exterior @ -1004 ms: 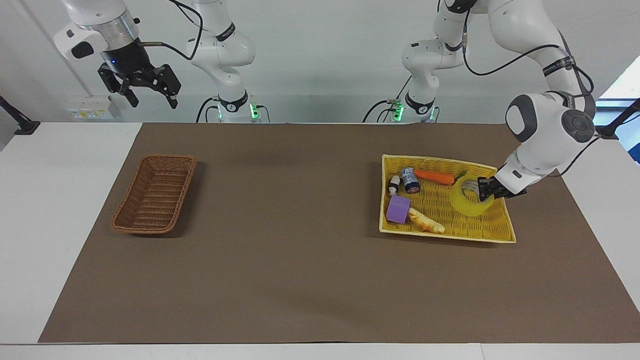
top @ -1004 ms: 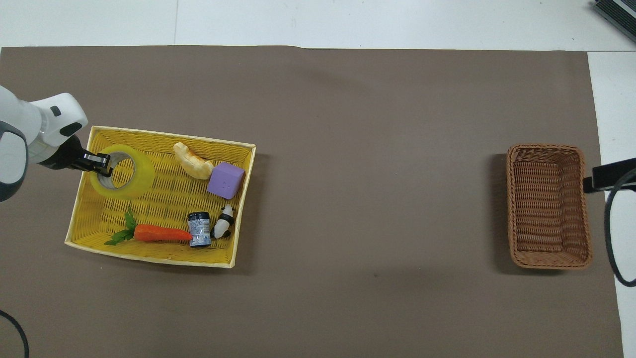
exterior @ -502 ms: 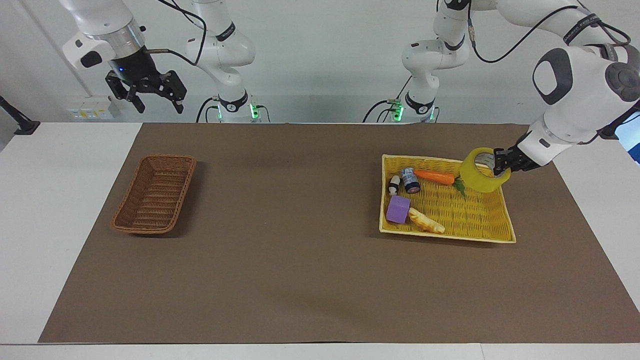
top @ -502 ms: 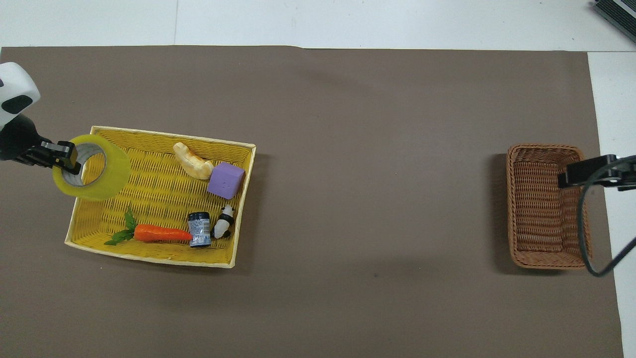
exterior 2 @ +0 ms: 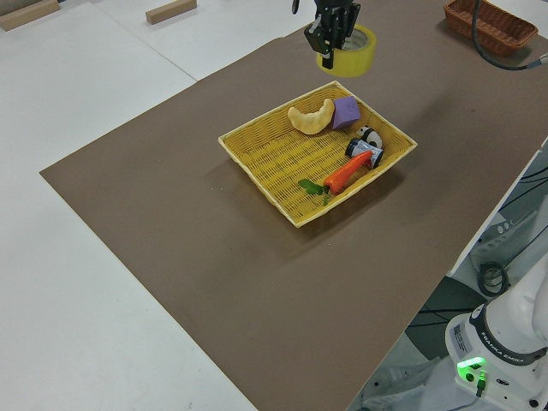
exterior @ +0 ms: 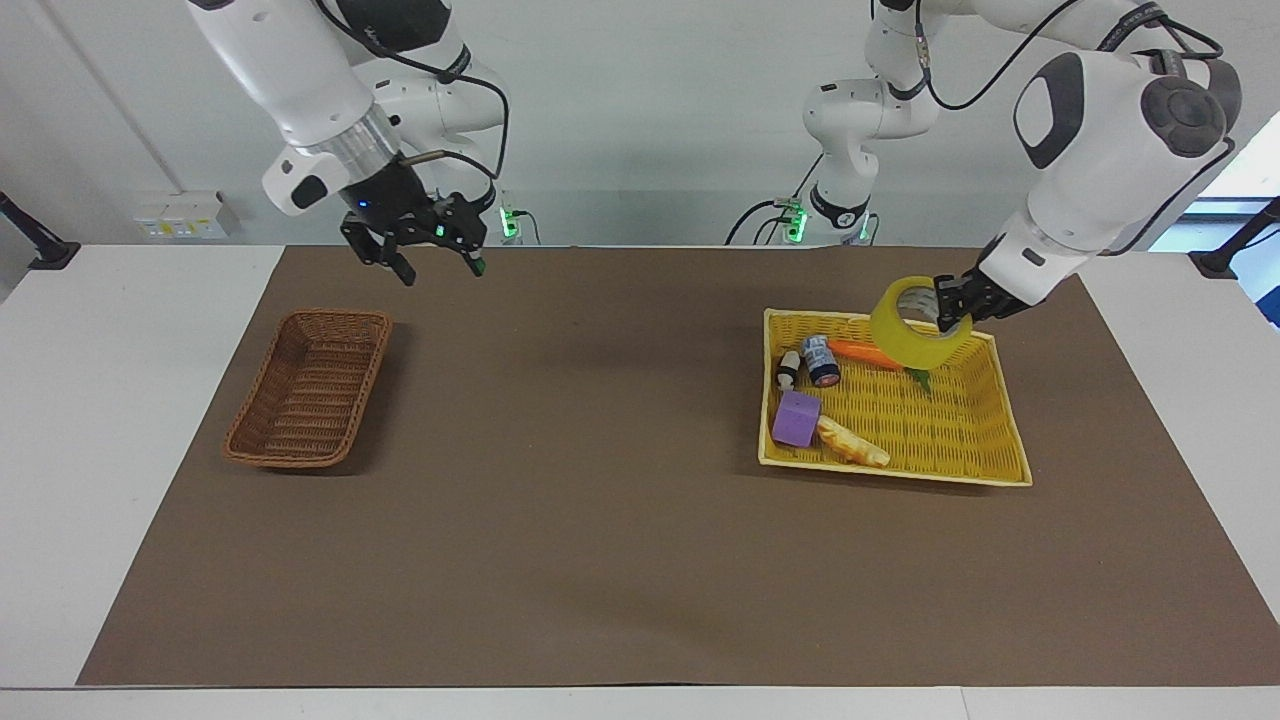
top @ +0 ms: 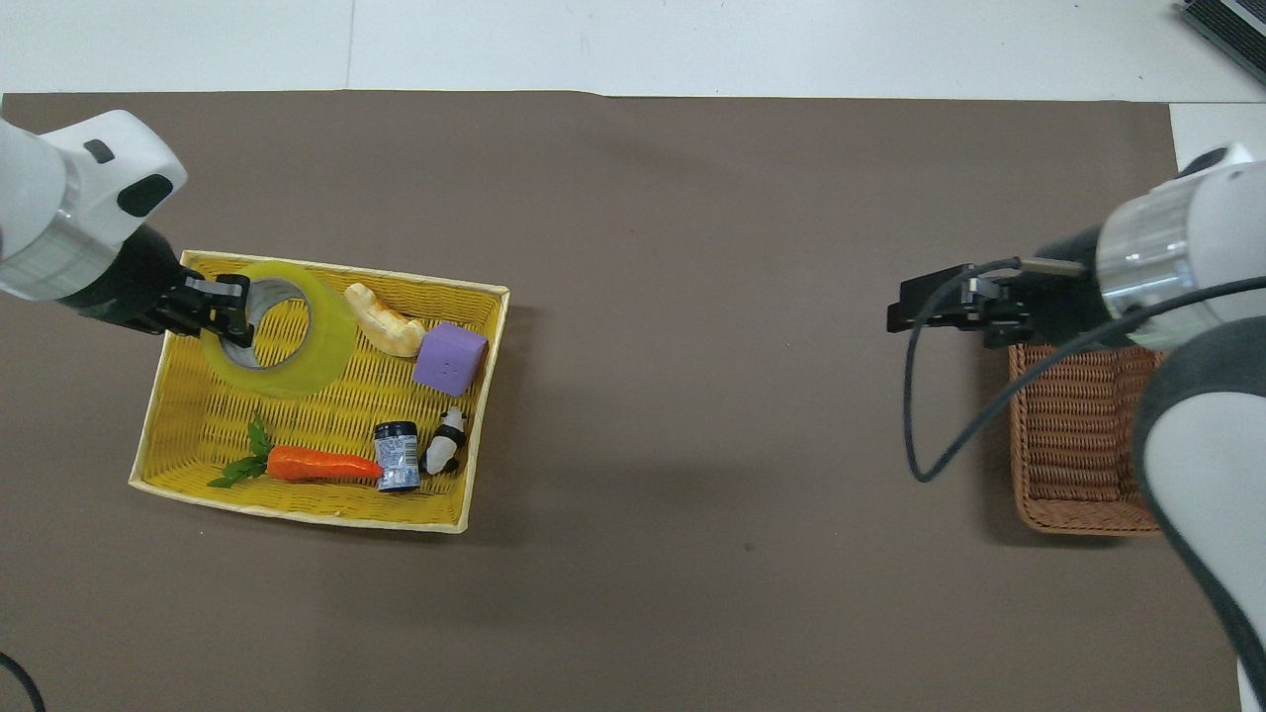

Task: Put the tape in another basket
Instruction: 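Lift the tape with the left gripper while the right gripper reaches toward it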

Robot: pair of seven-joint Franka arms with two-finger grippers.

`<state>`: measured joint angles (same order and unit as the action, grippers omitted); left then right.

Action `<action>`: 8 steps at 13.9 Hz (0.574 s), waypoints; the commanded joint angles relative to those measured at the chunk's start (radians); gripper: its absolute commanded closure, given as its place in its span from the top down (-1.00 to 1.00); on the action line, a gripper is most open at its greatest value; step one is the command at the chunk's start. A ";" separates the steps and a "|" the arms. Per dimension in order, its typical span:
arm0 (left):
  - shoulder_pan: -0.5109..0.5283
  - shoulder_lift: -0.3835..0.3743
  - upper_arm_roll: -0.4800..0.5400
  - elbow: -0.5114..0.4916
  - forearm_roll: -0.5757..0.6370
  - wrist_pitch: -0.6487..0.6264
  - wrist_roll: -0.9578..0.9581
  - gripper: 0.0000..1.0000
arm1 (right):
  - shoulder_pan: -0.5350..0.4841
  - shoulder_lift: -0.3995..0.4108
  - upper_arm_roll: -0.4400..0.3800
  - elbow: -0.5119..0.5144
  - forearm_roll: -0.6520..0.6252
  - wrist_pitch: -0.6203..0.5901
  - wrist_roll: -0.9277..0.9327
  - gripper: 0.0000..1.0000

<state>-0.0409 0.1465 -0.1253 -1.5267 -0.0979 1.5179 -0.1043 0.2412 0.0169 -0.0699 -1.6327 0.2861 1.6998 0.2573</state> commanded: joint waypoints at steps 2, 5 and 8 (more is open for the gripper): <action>-0.059 -0.063 0.016 -0.085 -0.149 0.022 -0.029 -1.00 | 0.075 0.079 -0.002 -0.006 0.108 0.118 0.129 1.00; -0.138 -0.111 0.016 -0.211 -0.247 0.152 -0.025 -1.00 | 0.122 0.126 -0.002 -0.009 0.215 0.148 0.197 1.00; -0.227 -0.096 0.016 -0.265 -0.356 0.259 -0.021 -1.00 | 0.159 0.146 -0.002 -0.012 0.323 0.233 0.295 1.00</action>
<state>-0.2049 0.0845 -0.1297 -1.7164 -0.3906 1.6912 -0.1291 0.3760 0.1614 -0.0671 -1.6370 0.5472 1.8813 0.4866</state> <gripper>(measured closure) 0.780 0.000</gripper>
